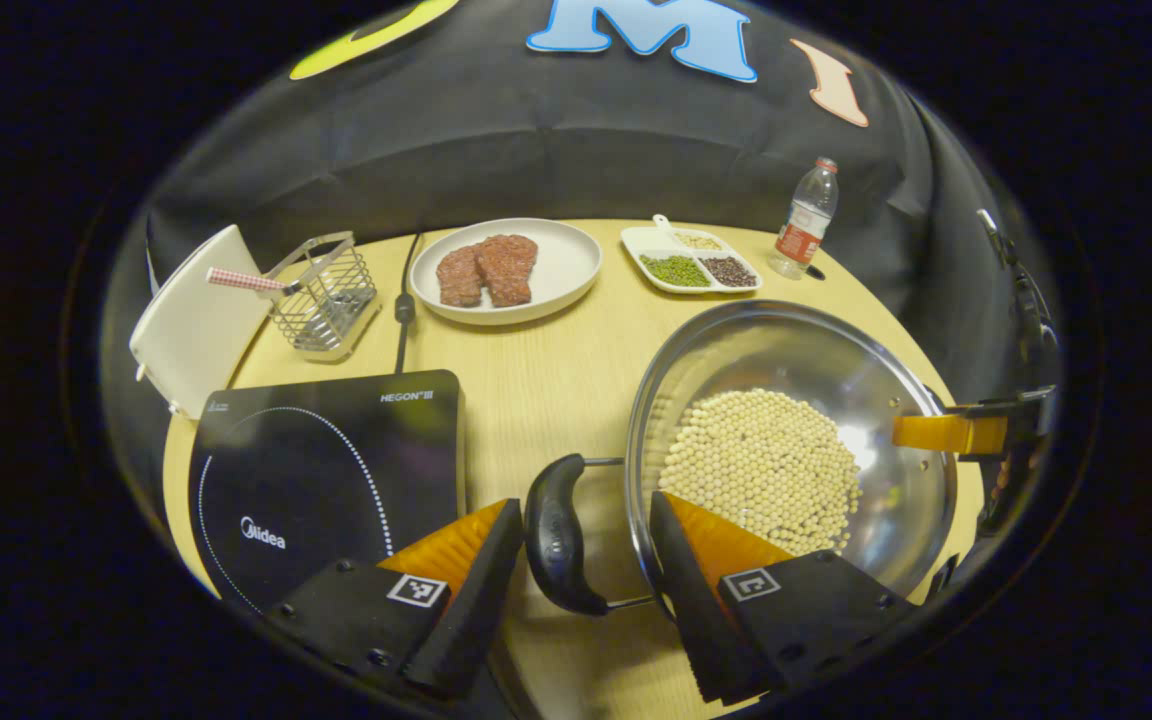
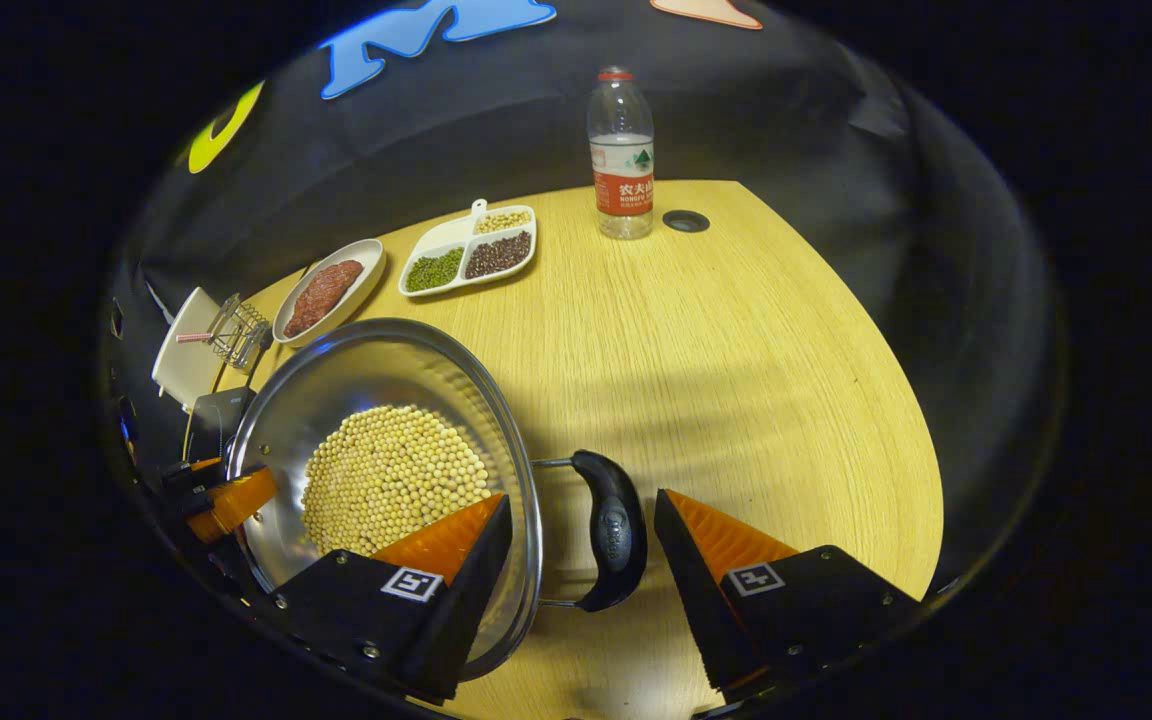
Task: First push the handle of the pot to place it horizontally, then grasp the pot with both hands and set it on the induction cooktop.
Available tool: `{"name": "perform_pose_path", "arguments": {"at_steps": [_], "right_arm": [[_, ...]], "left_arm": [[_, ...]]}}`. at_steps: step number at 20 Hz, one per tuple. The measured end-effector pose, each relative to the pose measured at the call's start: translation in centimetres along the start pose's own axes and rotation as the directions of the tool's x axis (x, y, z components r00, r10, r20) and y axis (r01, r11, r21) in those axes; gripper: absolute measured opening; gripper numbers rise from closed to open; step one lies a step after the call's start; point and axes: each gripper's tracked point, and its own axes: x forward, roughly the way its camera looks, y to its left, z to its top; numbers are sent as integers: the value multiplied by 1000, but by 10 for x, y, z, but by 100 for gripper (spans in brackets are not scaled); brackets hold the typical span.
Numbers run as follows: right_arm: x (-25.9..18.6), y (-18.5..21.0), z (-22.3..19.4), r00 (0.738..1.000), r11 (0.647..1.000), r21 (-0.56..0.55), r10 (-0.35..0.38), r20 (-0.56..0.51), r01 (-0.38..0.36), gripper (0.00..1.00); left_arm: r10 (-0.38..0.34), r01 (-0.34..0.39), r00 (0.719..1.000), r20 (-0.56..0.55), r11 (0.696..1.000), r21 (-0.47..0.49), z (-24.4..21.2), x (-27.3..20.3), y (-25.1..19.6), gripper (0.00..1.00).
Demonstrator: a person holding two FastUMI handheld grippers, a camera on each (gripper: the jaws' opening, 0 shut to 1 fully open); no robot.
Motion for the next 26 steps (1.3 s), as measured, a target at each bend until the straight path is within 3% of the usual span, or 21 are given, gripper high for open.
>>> {"name": "perform_pose_path", "arguments": {"at_steps": [3,4,5,6,8,9,10,11,12,15,23,25,26], "right_arm": [[4,2,-14,998,997,80,28,-54,-24,80],[5,7,-13,996,990,128,69,-54,-61,80],[5,10,-14,995,984,162,80,-58,-70,74],[9,12,-17,995,982,175,82,-61,-70,58],[8,11,-17,995,984,167,78,-62,-67,55],[7,11,-18,995,984,164,76,-63,-65,54],[3,11,-17,995,983,173,77,-62,-65,55],[5,11,-18,995,983,171,78,-69,-65,46],[5,11,-20,995,984,165,72,-70,-59,51],[0,11,-19,995,986,157,63,-73,-51,51],[-35,23,-11,996,984,166,67,-52,-58,51],[-44,32,-8,997,985,161,70,-38,-63,51],[-47,37,-7,997,986,154,72,-28,-67,51]], "left_arm": [[-6,6,1000,-6,1000,19,0,4,-3,75],[-7,7,1000,-10,1000,17,1,2,-3,78],[-10,10,1000,-16,1000,12,1,3,-4,75],[-12,13,1000,-20,1000,9,1,3,-4,74],[-10,11,1000,-28,1000,10,1,3,-3,67],[-7,7,999,-39,1000,11,1,3,-3,74],[-4,4,999,-48,1000,8,0,5,-3,69],[-3,3,999,-53,1000,5,0,5,-4,68],[-1,1,999,-52,1000,3,1,4,-4,65],[-4,5,999,-53,1000,10,2,3,-4,60],[-5,5,1000,-5,1000,14,15,-7,6,63],[2,-2,1000,6,1000,2,17,-10,8,60],[3,-3,1000,12,1000,-2,18,-11,8,63]]}}
